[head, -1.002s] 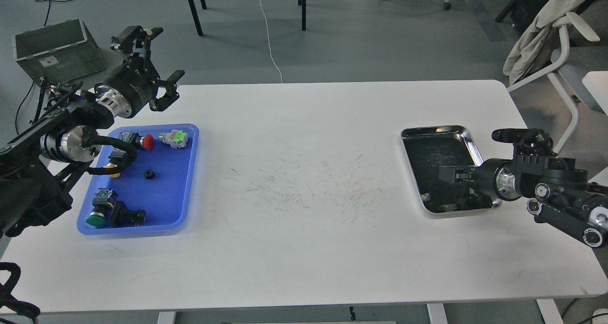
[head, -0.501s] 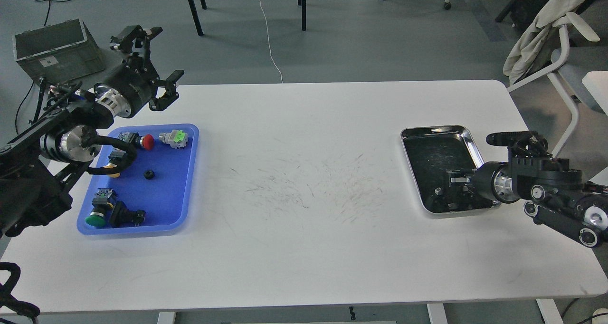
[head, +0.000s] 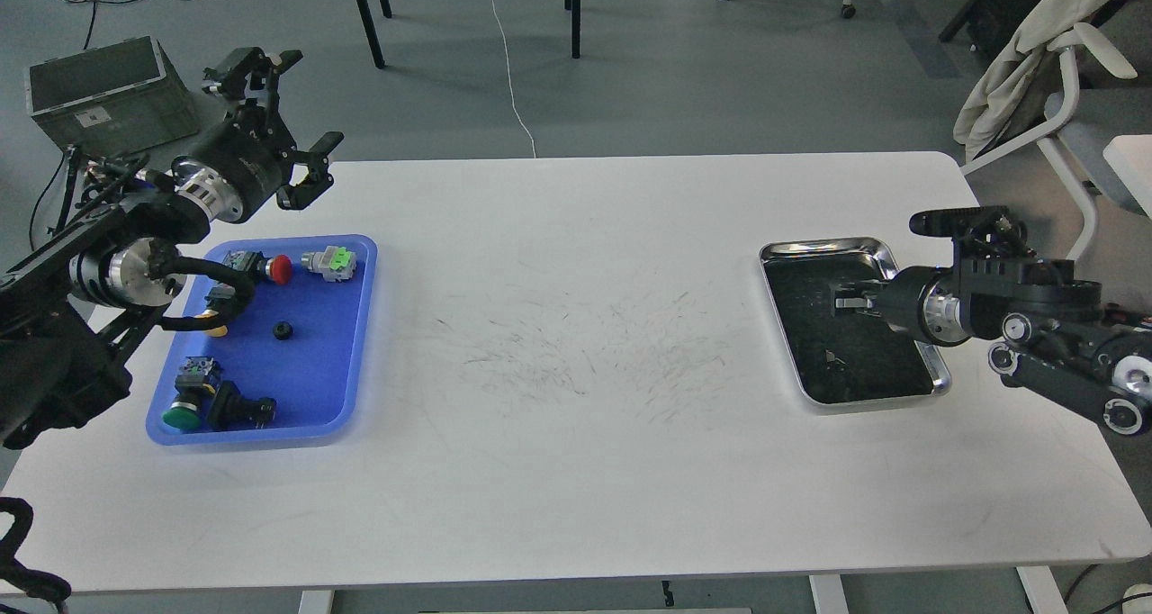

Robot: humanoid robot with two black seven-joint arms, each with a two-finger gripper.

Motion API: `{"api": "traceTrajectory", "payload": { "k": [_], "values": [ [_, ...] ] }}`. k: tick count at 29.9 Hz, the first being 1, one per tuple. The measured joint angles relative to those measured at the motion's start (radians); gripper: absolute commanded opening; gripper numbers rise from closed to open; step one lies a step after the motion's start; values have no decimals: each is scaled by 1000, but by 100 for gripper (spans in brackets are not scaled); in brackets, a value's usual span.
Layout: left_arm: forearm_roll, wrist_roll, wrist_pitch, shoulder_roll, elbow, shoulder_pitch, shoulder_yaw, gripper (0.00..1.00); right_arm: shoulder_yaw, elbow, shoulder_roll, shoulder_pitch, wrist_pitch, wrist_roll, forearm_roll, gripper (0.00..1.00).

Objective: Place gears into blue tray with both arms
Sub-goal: 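Carry the second black gear toward the table center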

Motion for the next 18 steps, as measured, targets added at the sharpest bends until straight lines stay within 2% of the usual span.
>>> {"api": "traceTrajectory", "payload": {
  "k": [4,7,12,18],
  "values": [
    [-1,0,0,0,0,0,-1,98,4,91,-29,139,0,0,252,1],
    [-1,0,0,-1,0,0,-1,98,4,108,15,203,-9,-1,440,1],
    [-2,0,0,-1,0,-2,-3,98,-13,81,228,216,-82,5,501,1],
    [-2,0,0,2,0,-3,-8,98,-53,-47,484,167,-125,7,502,1]
  ]
}}
